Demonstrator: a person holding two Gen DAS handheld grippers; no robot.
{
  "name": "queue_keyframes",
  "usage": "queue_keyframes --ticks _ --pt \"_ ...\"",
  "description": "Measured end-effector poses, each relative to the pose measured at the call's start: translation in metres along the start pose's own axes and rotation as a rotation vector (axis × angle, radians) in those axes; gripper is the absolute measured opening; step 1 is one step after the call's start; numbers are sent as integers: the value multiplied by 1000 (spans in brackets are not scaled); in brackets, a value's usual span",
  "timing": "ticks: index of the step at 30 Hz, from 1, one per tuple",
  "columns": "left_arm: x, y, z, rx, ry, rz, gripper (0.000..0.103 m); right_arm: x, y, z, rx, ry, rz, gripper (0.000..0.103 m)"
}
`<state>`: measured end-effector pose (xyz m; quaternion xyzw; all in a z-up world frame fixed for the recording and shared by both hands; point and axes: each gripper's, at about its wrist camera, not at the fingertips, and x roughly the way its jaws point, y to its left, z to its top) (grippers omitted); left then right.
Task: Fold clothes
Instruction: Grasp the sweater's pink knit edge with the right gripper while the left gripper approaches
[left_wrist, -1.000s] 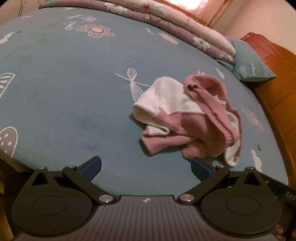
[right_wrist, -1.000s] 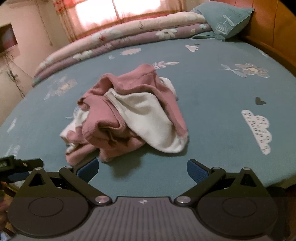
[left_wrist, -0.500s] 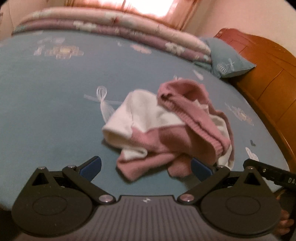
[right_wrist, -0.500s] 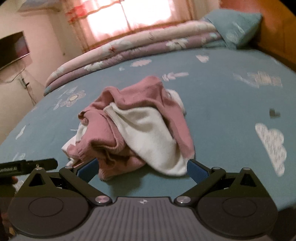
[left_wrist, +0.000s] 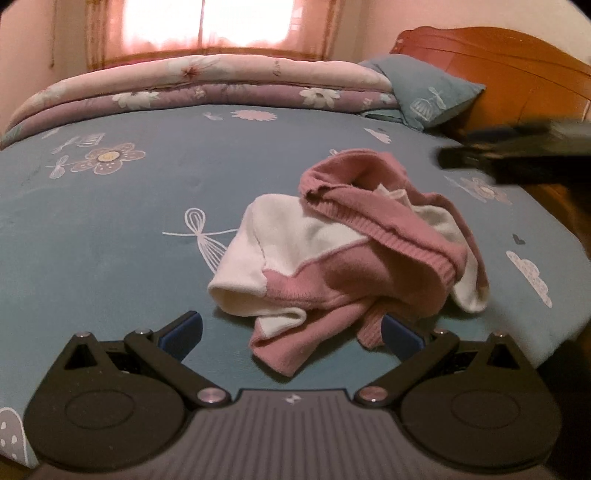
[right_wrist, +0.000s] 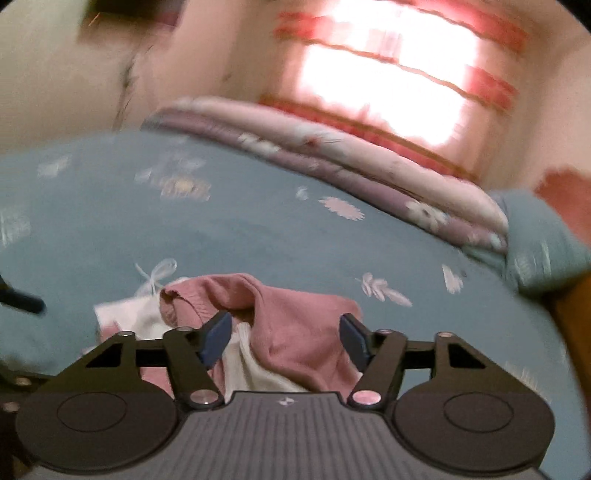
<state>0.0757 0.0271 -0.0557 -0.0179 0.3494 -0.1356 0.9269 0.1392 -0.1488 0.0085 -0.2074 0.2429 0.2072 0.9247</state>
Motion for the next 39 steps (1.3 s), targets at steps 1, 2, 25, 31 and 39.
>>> queue_keyframes --ticks 1,2,25,31,39 --pt "0 2 -1 2 1 -11 102 11 5 8 -57 17 4 64" --pt "-1 3 -1 2 -4 -19 102 21 11 13 -97 35 11 64" --pt "10 -32 1 233 -87 -48 102 49 -83 -25 108 233 -220 10" --pt "18 -51 -3 305 -106 -43 102 46 -123 -76 256 341 -260 10" --pt "31 -81 -15 497 -100 -15 102 40 -116 -95 257 347 -249 14"
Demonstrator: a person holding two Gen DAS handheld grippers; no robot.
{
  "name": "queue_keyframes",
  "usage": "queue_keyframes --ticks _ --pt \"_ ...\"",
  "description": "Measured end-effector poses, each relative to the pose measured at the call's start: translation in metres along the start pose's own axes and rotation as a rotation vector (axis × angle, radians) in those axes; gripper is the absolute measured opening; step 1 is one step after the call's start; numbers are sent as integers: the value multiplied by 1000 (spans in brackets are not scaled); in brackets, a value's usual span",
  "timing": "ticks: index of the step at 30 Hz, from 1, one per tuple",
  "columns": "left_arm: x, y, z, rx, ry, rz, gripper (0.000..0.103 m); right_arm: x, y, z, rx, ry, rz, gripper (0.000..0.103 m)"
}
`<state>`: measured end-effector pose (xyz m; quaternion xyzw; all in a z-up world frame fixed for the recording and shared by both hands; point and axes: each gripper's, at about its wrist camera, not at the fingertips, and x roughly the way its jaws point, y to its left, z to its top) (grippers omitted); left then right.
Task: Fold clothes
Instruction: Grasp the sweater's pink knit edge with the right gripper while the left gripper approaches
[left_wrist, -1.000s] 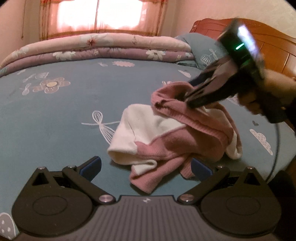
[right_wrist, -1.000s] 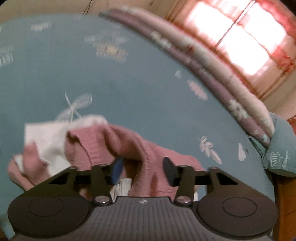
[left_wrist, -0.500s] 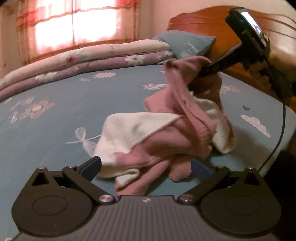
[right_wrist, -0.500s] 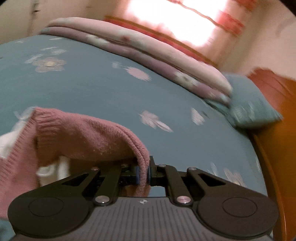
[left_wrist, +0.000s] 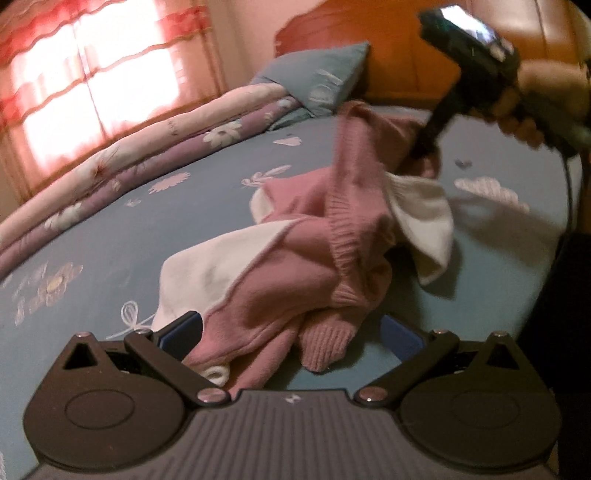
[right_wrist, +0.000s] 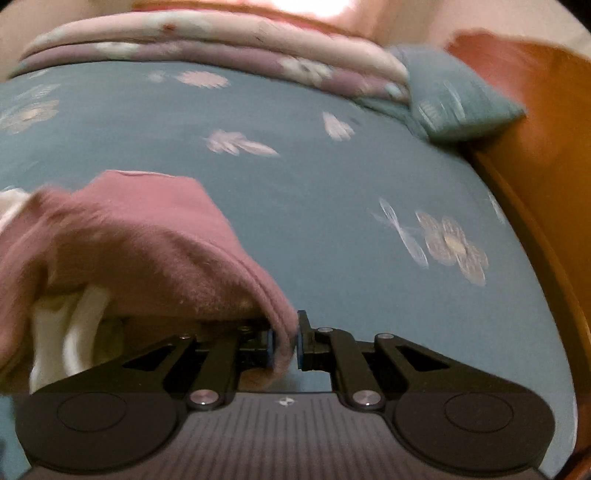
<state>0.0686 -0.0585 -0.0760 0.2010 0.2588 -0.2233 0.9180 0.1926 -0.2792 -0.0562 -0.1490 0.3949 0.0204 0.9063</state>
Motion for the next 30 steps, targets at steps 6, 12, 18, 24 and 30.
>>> queue_keyframes --ticks 6,12,18,24,30 --pt "1 -4 -2 29 6 -7 102 -74 39 -3 -233 -218 117 41" --pt "2 -5 -9 86 29 -5 102 -110 92 -15 -322 -213 411 47" --pt "-6 0 -23 142 55 -45 102 -120 156 -37 -833 -364 297 54" --pt "-7 4 -37 192 71 -71 102 -104 179 -41 -1301 -362 197 65" --pt "-6 7 -43 231 51 -88 102 -80 188 -59 -1579 -280 166 64"
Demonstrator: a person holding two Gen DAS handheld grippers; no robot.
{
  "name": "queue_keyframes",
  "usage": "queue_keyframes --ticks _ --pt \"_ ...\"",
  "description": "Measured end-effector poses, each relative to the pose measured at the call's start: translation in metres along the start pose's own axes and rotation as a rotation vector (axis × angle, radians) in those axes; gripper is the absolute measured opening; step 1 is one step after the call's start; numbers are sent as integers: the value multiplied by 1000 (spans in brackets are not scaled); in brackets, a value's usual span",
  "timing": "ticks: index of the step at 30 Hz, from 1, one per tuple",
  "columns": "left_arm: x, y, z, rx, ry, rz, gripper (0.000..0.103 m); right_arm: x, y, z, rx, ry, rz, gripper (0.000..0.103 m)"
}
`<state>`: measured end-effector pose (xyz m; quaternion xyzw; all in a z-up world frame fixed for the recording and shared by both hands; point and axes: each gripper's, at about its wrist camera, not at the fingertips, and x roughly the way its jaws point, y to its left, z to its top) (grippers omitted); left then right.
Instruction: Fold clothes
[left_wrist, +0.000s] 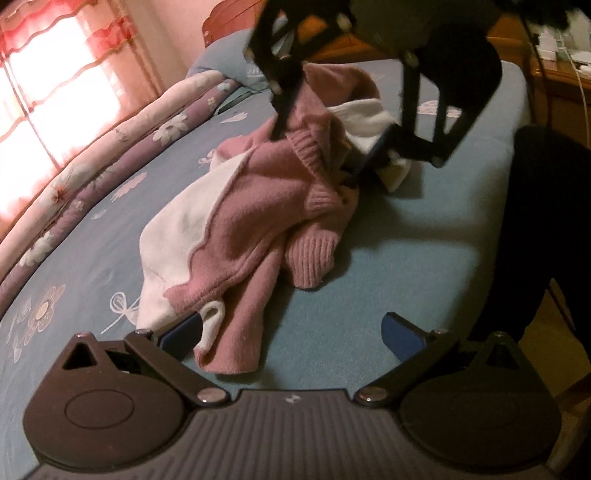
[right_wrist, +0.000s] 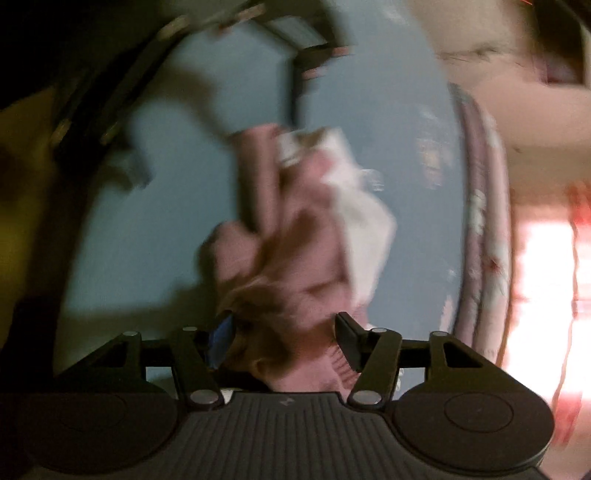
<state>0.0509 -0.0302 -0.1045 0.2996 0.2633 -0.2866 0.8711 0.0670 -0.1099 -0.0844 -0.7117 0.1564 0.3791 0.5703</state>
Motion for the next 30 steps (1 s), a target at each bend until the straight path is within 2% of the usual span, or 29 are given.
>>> queue_keyframes --ticks 1,2,4,6,10,14,16,21,25,28,30 --pt "0 1 0 3 -7 1 102 2 5 0 -47 8 3 63" --pt "-1 1 0 5 -14 3 102 2 8 -1 -60 12 -19 49" --pt "-1 2 1 9 -31 14 102 4 1 0 15 33 -45 28" --pt "-2 -2 3 39 -66 75 102 0 -6 -1 78 15 -68 23" --pt "-5 -14 10 145 -156 216 102 -22 -31 -8 267 -52 -99 22" --pt "-4 -21 21 219 -240 338 102 -49 -58 -18 453 -129 -93 21" --pt "-2 -24 28 239 -285 407 102 -59 -66 -22 514 -158 -77 21" --pt "8 -24 43 239 -356 541 102 -63 -69 -25 569 -182 -70 20" --pt "17 -17 47 184 -377 566 102 -59 -65 -25 566 -172 -84 20" --pt "25 -3 48 58 -306 483 102 -57 -64 -24 567 -175 -83 20" --pt "34 -1 46 31 -257 435 102 -56 -64 -24 568 -176 -83 20"
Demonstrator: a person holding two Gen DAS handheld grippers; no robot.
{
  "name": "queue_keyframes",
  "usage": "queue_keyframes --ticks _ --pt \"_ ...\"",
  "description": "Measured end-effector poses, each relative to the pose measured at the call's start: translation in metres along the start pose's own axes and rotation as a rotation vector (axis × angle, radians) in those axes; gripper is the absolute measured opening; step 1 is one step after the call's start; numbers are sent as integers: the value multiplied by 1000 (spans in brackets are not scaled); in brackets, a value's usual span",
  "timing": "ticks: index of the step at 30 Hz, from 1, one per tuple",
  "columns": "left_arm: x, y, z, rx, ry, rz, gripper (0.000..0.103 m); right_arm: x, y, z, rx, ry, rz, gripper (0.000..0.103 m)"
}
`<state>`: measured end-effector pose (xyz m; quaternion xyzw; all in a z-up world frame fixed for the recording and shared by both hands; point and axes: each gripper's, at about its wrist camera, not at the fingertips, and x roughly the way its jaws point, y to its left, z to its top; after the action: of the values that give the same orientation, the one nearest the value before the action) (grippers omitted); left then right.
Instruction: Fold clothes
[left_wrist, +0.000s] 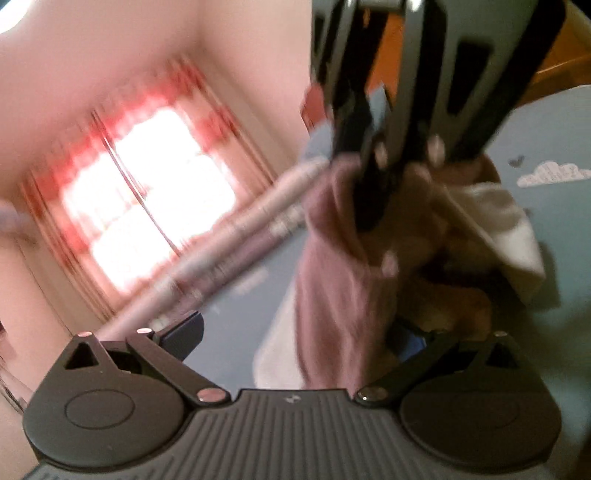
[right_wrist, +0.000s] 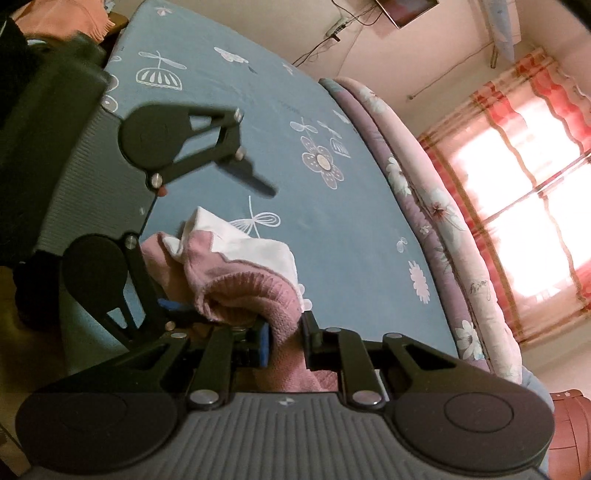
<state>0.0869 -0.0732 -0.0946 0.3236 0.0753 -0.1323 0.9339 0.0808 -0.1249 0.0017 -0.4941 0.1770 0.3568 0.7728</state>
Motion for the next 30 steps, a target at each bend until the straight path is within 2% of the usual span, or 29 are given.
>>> queue_keyframes --ticks 5,7,9,10,13,14,17,18,23,29,30 --pt "0 -11 -5 50 -28 -6 102 0 -2 1 17 -6 1 20" --pt "-2 -14 -3 62 -69 37 98 0 -3 0 28 -8 0 21" --pt "-5 -13 2 61 -81 52 76 -2 -4 -2 40 -11 -2 21" --pt "-7 -11 5 53 -85 51 74 -4 -4 -3 46 -11 -1 21" --pt "-6 -11 9 57 -79 78 56 -11 -6 -5 60 -24 -13 22" --pt "-7 -10 10 55 -74 83 47 -14 -6 -6 66 -30 -21 25" --pt "-9 -2 10 8 -69 89 38 -26 -11 -10 103 -56 -41 37" --pt "-8 1 10 -4 -65 98 32 -30 -13 -12 111 -61 -50 38" --pt "-8 23 12 -69 -50 91 33 -36 -14 -26 134 -32 -82 40" --pt "-10 18 3 19 -47 -15 31 -32 -16 -46 161 17 -98 42" --pt "-10 18 2 35 -46 -32 24 -30 -17 -50 162 30 -105 44"
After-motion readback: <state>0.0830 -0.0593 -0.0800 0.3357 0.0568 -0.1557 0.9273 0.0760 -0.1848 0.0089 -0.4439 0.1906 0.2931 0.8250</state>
